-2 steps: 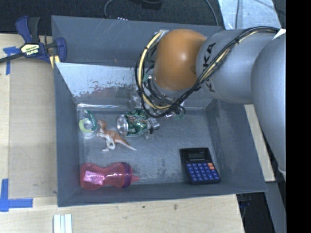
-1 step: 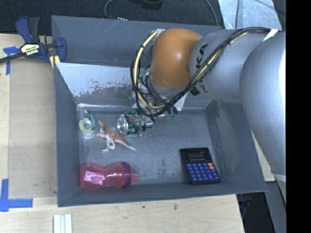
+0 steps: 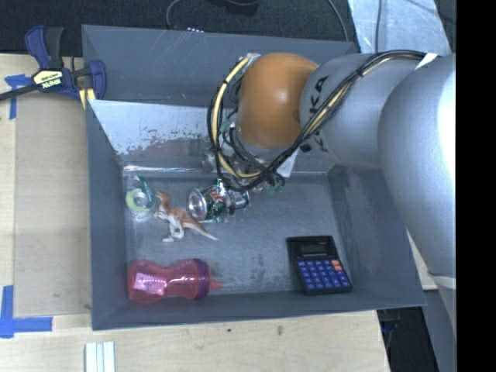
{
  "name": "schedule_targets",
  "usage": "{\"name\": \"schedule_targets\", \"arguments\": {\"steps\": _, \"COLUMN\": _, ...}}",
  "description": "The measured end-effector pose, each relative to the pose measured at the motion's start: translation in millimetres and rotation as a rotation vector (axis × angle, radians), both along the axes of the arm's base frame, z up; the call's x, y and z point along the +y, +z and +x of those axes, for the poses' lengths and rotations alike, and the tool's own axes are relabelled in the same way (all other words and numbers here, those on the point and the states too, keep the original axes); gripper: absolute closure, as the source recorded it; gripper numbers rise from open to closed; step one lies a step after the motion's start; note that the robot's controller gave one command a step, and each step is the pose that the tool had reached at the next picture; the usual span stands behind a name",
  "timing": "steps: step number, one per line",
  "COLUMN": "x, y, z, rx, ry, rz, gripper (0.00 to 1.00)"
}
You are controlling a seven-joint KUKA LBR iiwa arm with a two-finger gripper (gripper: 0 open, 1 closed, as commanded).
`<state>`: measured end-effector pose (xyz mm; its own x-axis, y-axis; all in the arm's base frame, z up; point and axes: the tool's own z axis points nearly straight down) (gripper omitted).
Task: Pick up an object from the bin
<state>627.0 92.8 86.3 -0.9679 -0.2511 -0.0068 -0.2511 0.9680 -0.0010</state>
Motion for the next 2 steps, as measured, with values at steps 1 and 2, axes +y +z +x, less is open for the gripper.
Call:
{"name": "schedule_targets", "arguments": {"steps": 1, "x": 3.4, "y": -12.0, "z": 0.2, "rx": -0.007, "ry": 0.066, "rz": -0.001, "gripper": 1.00}}
{"name": "schedule_targets", "arguments": {"steps": 2, "x": 3.4, "y": -11.9, "z": 0.3, "rx": -0.007, "ry": 0.066, "rz": -0.001, "gripper": 1.00}}
